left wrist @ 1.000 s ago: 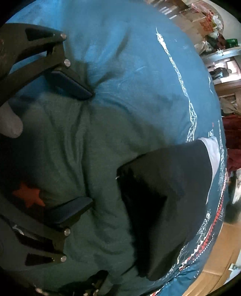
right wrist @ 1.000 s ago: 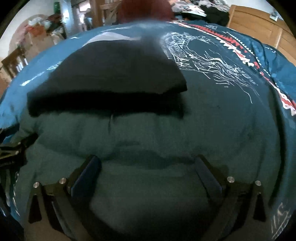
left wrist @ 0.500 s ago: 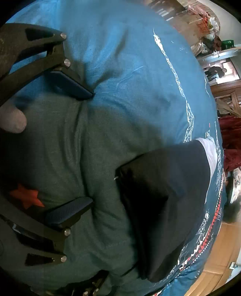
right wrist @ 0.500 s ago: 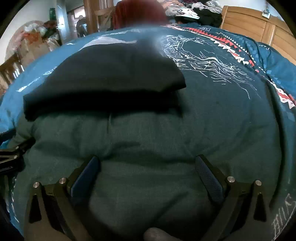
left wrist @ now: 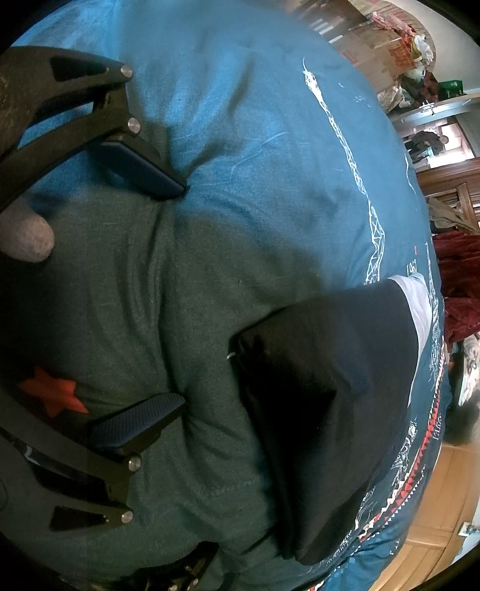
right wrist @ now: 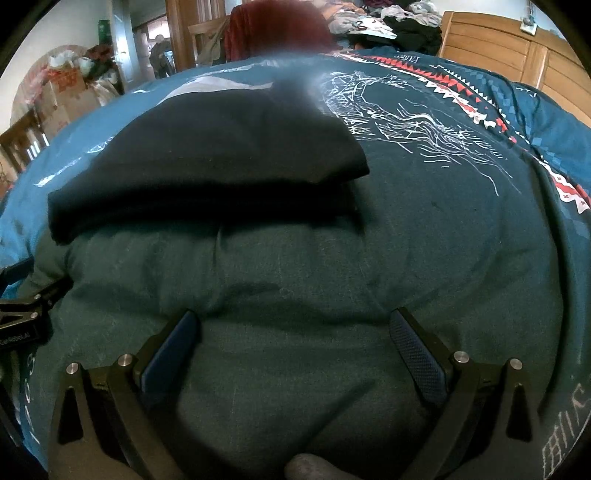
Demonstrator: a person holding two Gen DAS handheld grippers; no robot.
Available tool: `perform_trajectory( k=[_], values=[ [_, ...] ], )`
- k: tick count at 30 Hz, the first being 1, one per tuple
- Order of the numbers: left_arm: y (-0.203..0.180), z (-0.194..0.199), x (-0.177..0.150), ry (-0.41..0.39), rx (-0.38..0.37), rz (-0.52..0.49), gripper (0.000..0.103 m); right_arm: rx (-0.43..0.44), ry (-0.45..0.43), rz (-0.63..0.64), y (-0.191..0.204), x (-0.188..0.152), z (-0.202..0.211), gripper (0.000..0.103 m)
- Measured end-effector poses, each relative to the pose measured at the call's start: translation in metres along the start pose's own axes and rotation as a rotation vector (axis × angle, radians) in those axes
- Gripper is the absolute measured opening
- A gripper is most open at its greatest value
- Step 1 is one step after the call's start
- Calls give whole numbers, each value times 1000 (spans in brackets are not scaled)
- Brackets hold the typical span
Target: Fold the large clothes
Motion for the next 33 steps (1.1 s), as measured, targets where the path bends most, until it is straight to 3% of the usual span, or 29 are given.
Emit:
perform_trajectory(
  k=[33],
  values=[
    [-1, 1, 1, -4, 2, 0, 103, 11, -13, -14, -1, 0, 2, 103]
  ],
)
Point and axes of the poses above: each gripper's, at about its wrist camera, not at the fingertips, and z roughly against the way its jaws point, y to its left, x to its top, the point moved 7 cm from there along -z, roughly the way its jaws point, and after that the axes turned 3 degrees about x, right-handed, at the moved point
